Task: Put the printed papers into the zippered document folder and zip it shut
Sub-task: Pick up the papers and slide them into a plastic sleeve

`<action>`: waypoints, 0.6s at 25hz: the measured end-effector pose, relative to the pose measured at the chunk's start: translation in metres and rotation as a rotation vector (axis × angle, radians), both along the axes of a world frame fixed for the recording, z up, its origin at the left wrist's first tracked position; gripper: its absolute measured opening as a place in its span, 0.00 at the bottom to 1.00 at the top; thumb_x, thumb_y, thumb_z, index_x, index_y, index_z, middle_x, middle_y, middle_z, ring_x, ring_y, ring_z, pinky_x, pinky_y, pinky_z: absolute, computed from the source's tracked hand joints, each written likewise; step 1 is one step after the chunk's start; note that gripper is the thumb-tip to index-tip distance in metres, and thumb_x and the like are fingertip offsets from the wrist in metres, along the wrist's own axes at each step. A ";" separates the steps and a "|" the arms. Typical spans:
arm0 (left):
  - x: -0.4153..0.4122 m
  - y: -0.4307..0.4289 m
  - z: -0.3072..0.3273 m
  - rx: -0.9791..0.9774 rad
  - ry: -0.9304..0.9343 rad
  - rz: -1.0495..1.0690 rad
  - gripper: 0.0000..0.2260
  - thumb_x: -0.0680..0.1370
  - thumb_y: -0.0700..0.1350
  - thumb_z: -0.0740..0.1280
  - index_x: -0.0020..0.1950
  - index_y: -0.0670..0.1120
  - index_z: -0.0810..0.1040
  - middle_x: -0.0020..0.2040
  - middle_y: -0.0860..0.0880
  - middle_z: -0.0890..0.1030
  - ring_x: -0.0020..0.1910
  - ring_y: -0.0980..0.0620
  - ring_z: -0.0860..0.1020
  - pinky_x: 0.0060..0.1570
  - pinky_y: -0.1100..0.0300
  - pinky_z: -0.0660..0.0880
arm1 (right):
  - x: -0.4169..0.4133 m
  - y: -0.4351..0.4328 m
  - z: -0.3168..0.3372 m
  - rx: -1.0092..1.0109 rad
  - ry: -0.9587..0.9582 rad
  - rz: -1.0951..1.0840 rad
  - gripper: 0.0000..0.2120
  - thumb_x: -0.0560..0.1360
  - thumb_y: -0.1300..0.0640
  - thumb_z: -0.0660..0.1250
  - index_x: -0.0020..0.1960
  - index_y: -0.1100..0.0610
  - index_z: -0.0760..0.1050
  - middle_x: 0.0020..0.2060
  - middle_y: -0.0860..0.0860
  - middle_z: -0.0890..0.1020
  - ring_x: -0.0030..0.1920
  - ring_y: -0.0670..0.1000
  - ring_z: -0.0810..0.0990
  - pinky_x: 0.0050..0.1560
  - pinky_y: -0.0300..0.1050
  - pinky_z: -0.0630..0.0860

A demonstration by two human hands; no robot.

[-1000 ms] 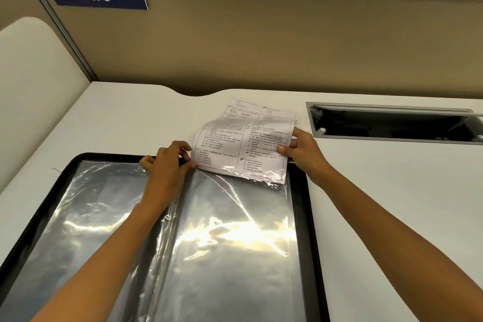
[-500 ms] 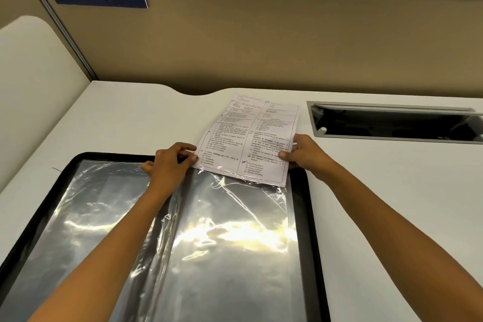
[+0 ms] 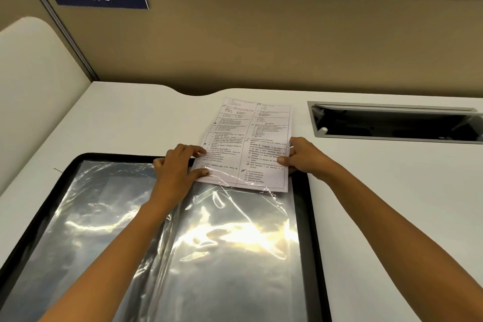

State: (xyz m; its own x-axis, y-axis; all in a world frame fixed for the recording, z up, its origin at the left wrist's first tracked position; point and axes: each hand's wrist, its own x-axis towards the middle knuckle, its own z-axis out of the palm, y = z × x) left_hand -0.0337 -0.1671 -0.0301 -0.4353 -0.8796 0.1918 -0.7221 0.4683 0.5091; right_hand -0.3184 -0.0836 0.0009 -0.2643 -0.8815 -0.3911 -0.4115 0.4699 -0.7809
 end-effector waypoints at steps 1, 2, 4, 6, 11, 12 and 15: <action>0.000 0.000 -0.003 -0.001 0.016 0.037 0.18 0.70 0.52 0.73 0.59 0.57 0.74 0.54 0.57 0.72 0.54 0.53 0.69 0.44 0.58 0.51 | 0.002 0.000 0.001 0.012 0.005 0.026 0.18 0.74 0.63 0.69 0.63 0.59 0.71 0.57 0.55 0.81 0.53 0.54 0.81 0.46 0.44 0.79; -0.001 -0.001 -0.004 0.009 0.022 0.075 0.20 0.70 0.52 0.73 0.60 0.57 0.74 0.55 0.55 0.72 0.55 0.52 0.69 0.44 0.58 0.50 | 0.003 0.001 0.001 0.024 0.011 0.052 0.19 0.74 0.63 0.69 0.63 0.59 0.71 0.57 0.55 0.81 0.53 0.54 0.81 0.46 0.43 0.80; -0.004 -0.002 -0.005 0.040 0.002 0.121 0.20 0.70 0.51 0.73 0.61 0.55 0.74 0.57 0.53 0.72 0.56 0.50 0.68 0.45 0.58 0.50 | 0.005 0.001 0.001 0.045 0.008 0.100 0.19 0.74 0.62 0.69 0.63 0.59 0.71 0.57 0.55 0.81 0.51 0.53 0.81 0.45 0.42 0.80; -0.008 0.004 -0.004 0.012 -0.006 0.114 0.19 0.72 0.50 0.72 0.61 0.54 0.74 0.59 0.52 0.73 0.58 0.48 0.69 0.49 0.57 0.54 | 0.005 0.002 0.004 0.060 -0.053 0.128 0.18 0.74 0.64 0.69 0.63 0.60 0.72 0.54 0.55 0.82 0.49 0.54 0.82 0.43 0.42 0.82; -0.021 0.069 -0.005 -0.115 -0.082 -0.209 0.20 0.79 0.53 0.60 0.71 0.51 0.68 0.71 0.52 0.68 0.70 0.51 0.65 0.67 0.54 0.58 | 0.002 0.000 0.003 0.019 -0.273 -0.002 0.09 0.75 0.59 0.68 0.55 0.59 0.76 0.49 0.54 0.84 0.47 0.52 0.84 0.42 0.42 0.82; -0.024 0.083 -0.008 -0.127 -0.138 -0.264 0.22 0.80 0.55 0.56 0.74 0.52 0.63 0.75 0.53 0.63 0.73 0.52 0.60 0.71 0.54 0.55 | 0.002 -0.003 -0.001 0.003 -0.297 -0.079 0.09 0.76 0.58 0.68 0.54 0.60 0.76 0.50 0.56 0.83 0.46 0.53 0.83 0.42 0.43 0.82; -0.030 0.106 -0.021 -0.146 -0.271 -0.297 0.27 0.81 0.60 0.47 0.78 0.51 0.47 0.78 0.53 0.48 0.77 0.54 0.44 0.74 0.50 0.46 | 0.001 -0.009 -0.010 -0.032 -0.355 -0.244 0.08 0.75 0.61 0.68 0.52 0.64 0.75 0.51 0.61 0.83 0.44 0.55 0.83 0.41 0.45 0.82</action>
